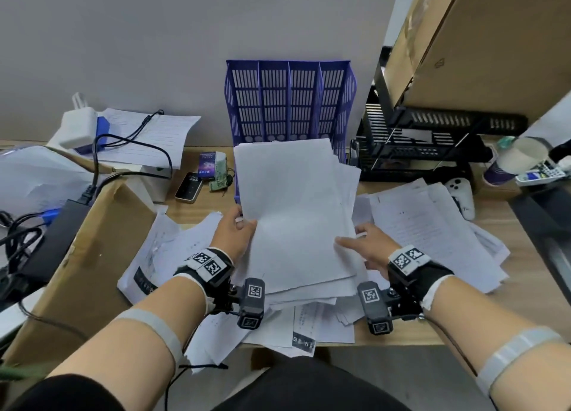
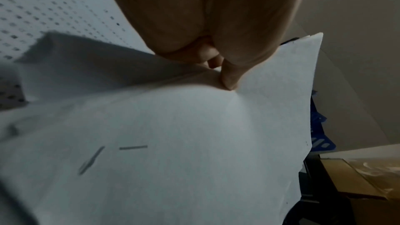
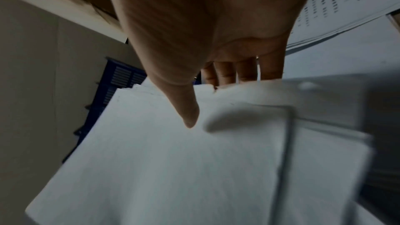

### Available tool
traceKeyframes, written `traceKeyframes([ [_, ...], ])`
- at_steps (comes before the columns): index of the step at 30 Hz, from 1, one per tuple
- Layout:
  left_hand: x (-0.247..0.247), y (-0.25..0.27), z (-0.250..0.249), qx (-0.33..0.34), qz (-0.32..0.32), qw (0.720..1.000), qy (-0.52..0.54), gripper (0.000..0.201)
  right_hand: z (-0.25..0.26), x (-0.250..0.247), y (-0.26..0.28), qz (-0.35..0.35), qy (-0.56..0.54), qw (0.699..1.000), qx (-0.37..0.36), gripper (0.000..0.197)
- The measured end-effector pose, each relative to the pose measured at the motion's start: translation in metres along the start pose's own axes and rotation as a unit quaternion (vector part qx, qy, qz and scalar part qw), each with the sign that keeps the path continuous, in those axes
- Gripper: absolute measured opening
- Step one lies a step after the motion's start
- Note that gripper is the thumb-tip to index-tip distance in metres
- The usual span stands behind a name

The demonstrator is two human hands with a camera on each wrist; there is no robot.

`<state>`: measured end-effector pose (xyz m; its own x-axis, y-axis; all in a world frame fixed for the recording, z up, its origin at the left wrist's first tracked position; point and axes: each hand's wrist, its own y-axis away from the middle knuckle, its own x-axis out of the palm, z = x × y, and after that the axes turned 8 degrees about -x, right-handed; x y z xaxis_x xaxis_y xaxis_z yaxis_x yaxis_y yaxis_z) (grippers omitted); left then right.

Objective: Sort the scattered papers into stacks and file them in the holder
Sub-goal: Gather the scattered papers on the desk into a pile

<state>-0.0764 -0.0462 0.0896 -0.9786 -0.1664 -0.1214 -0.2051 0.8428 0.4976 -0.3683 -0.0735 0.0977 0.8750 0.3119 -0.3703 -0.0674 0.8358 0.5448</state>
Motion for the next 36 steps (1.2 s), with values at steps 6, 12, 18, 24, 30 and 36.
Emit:
traceKeyframes([
  [6,0.001,0.018,0.001,-0.089,0.110,0.990,0.029,0.045,-0.005,0.016,0.003,-0.023,0.132,0.987,-0.084,0.028],
  [12,-0.005,0.033,0.018,-0.145,0.202,0.969,-0.009,0.086,-0.019,0.014,0.001,-0.042,0.126,0.988,-0.077,0.011],
  [18,-0.005,0.036,0.032,-0.143,0.199,0.969,-0.003,0.088,-0.032,0.017,0.006,-0.050,0.064,0.996,-0.035,0.011],
  [24,0.005,0.039,0.037,-0.160,0.175,0.971,-0.007,0.050,-0.032,0.030,0.012,-0.039,0.062,0.994,-0.087,0.016],
  [30,0.011,0.044,0.033,-0.194,0.192,0.962,0.022,0.038,-0.029,0.036,0.017,0.005,0.074,0.994,-0.084,0.025],
  [36,0.012,0.046,0.036,-0.231,0.219,0.945,0.071,0.041,-0.028,0.055,0.025,0.100,0.247,0.959,-0.096,0.085],
])
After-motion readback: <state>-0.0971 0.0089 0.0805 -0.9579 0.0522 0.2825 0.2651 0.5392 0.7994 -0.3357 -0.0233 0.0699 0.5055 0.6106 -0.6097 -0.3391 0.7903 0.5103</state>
